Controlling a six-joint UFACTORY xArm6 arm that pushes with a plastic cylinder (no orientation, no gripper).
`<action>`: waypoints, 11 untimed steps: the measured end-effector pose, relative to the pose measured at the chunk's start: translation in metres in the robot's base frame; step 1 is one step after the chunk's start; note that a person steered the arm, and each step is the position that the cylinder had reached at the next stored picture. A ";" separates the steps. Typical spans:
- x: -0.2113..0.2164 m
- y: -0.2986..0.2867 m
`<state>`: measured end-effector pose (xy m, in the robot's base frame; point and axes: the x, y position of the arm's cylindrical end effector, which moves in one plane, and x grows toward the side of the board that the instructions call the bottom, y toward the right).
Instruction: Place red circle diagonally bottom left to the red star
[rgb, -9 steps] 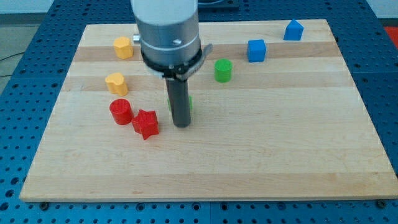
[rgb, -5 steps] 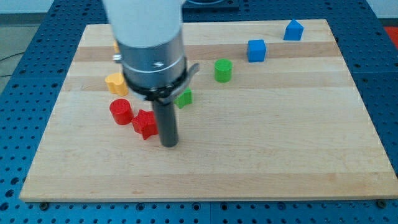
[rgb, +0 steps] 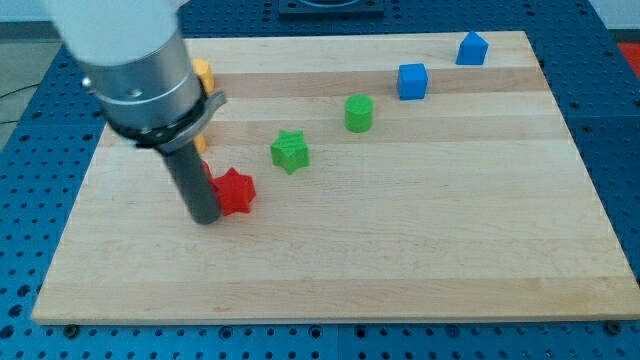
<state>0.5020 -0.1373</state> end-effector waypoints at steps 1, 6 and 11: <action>-0.030 -0.001; -0.092 -0.029; -0.063 -0.116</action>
<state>0.4394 -0.2534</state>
